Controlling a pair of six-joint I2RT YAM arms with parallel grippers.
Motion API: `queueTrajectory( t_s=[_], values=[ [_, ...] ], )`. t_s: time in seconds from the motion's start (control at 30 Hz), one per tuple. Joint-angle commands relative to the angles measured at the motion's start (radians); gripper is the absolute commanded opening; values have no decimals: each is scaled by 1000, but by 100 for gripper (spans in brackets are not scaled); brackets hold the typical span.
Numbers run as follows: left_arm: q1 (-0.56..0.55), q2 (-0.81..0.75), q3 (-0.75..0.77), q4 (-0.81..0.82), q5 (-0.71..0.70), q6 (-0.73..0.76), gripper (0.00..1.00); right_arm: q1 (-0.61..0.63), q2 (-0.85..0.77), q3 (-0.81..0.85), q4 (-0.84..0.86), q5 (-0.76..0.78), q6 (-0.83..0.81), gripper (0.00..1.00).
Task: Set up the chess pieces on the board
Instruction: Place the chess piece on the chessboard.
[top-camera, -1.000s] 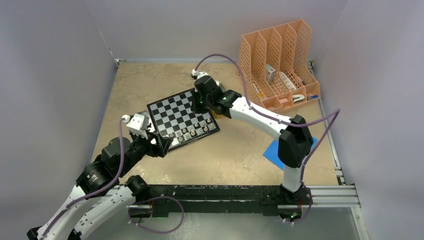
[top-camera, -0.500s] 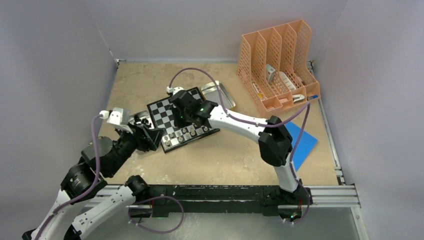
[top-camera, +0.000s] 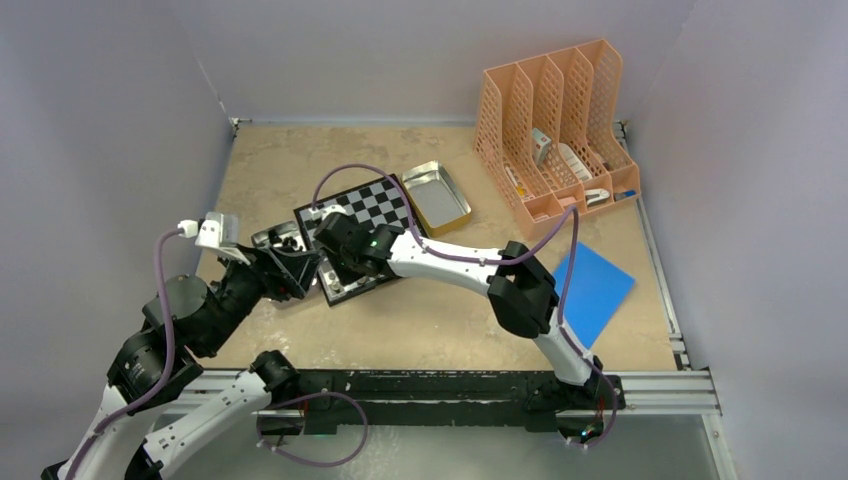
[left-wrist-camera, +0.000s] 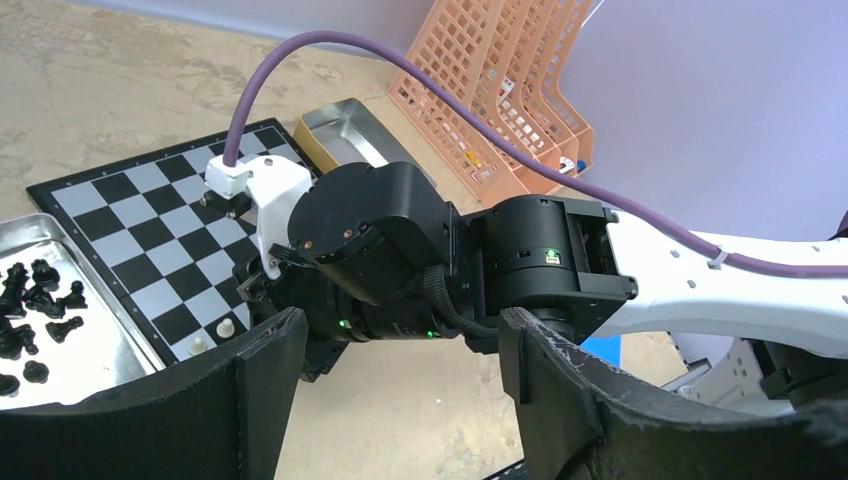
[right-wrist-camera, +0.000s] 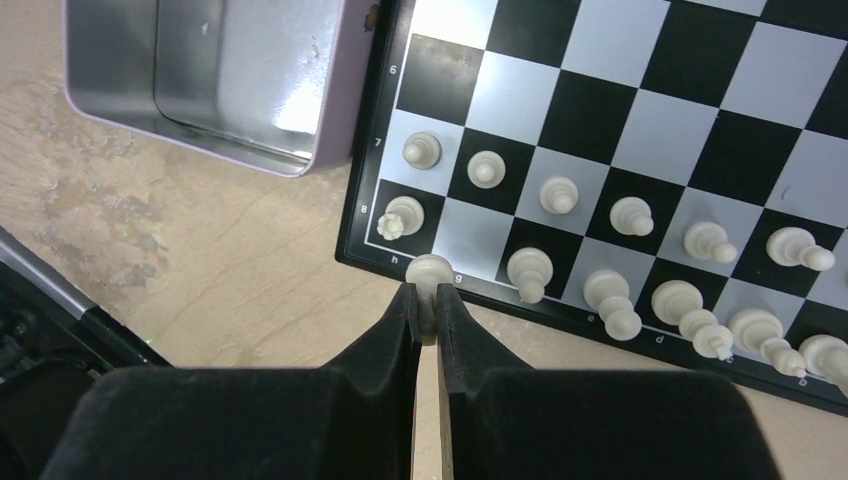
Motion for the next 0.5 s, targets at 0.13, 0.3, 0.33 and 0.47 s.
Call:
queueTrajectory(
  t_s=[0.13,0.3,0.33,0.47],
  values=[
    [-5,-13,21,12,-13,-36,70,6,16,76,-47,58,-5,10],
    [-5,-37,30,7,-37,-44,70,7,41,86,-45,72,-8,10],
    [-5,-43,32,5,-41,-46,70,7,47,92,-50,68,-8,10],
    [-5,-61,37,-1,-56,-52,70,7,61,99,-60,63,-11,11]
  ],
)
